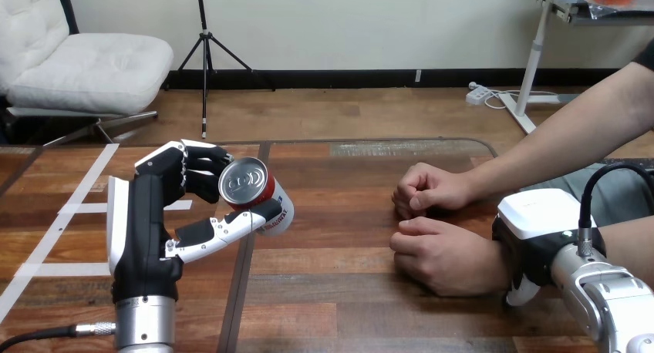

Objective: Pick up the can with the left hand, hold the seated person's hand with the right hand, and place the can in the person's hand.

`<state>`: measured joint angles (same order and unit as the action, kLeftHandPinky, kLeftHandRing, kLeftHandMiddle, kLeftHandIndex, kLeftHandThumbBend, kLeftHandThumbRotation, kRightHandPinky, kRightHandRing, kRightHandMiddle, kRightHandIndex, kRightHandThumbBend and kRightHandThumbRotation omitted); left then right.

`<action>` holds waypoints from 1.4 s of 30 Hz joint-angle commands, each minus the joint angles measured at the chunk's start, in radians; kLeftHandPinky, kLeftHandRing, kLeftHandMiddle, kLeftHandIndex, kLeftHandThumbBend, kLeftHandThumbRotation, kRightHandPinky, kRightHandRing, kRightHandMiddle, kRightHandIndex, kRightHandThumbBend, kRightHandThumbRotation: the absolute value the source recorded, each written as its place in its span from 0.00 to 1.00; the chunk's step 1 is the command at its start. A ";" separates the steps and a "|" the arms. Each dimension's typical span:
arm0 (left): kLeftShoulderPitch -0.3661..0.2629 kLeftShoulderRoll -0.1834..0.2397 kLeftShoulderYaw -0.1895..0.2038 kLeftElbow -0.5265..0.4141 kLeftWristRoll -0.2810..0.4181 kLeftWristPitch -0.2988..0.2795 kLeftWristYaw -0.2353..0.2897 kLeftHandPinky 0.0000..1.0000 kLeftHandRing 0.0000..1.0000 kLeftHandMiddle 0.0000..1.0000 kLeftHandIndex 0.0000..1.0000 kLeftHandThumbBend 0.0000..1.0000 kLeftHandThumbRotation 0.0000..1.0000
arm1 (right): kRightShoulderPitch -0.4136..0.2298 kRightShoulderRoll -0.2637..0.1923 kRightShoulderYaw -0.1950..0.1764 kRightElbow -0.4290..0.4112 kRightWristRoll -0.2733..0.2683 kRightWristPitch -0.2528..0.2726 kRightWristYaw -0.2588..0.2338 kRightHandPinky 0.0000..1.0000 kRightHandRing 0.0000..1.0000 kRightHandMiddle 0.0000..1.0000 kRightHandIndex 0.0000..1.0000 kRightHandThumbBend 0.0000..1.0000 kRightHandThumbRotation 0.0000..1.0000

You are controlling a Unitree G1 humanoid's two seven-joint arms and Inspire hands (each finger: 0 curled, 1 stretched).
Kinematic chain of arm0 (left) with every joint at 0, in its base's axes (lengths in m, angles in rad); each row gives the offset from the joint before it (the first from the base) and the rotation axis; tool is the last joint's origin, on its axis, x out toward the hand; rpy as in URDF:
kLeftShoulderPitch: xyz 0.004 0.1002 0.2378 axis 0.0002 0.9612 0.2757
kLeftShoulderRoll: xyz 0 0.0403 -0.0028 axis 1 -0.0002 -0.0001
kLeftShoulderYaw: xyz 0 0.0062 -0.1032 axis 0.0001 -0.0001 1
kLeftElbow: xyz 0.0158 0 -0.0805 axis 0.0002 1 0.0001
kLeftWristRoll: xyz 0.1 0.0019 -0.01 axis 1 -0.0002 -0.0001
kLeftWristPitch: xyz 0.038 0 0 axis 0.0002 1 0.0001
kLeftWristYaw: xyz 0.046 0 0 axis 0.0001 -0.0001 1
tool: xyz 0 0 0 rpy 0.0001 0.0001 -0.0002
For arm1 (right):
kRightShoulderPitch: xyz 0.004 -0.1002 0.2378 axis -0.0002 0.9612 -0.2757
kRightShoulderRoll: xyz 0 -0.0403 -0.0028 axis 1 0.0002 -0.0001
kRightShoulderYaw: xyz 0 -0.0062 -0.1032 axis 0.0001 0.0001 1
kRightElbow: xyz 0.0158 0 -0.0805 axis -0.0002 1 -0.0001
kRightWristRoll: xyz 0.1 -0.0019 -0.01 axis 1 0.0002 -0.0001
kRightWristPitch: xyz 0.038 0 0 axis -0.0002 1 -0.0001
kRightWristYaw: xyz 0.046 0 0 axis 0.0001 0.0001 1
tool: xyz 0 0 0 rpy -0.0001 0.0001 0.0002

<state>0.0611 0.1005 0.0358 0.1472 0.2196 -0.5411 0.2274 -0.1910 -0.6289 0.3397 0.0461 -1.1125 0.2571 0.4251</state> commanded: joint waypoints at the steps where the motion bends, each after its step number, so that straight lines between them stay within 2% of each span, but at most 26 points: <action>1: -0.078 0.002 0.009 -0.032 0.010 -0.015 0.010 0.39 0.42 0.45 0.44 0.71 0.00 | -0.033 -0.025 -0.058 -0.103 0.002 0.020 -0.005 0.17 0.28 0.41 0.60 0.68 0.00; 9: -0.084 0.001 0.008 -0.028 0.026 -0.009 0.017 0.38 0.41 0.45 0.43 0.72 0.00 | -0.028 -0.043 -0.071 -0.169 -0.007 0.024 0.000 0.18 0.29 0.42 0.59 0.70 0.00; 16: -0.089 -0.001 0.005 -0.020 0.028 -0.016 0.016 0.38 0.42 0.45 0.43 0.72 0.00 | -0.024 -0.038 -0.102 -0.230 0.008 0.027 0.027 0.18 0.29 0.40 0.53 0.68 0.00; 31: -0.100 -0.004 -0.004 -0.001 0.007 -0.034 -0.002 0.38 0.42 0.45 0.43 0.72 0.00 | -0.024 -0.043 -0.125 -0.326 -0.020 0.024 0.092 0.18 0.27 0.37 0.50 0.74 0.00; 39: -0.104 -0.007 -0.008 0.003 0.006 -0.037 -0.010 0.40 0.42 0.45 0.43 0.72 0.00 | -0.017 -0.036 -0.136 -0.367 -0.033 0.018 0.104 0.16 0.25 0.35 0.48 0.77 0.00; 42: -0.105 -0.008 -0.011 0.002 0.008 -0.038 -0.013 0.40 0.42 0.45 0.43 0.72 0.00 | -0.011 -0.036 -0.139 -0.378 -0.033 0.010 0.095 0.15 0.24 0.34 0.47 0.78 0.00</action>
<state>0.0387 0.1002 0.0310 0.1602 0.2412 -0.5450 0.2170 -0.1543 -0.6385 0.2525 -0.2726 -1.1237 0.2705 0.5331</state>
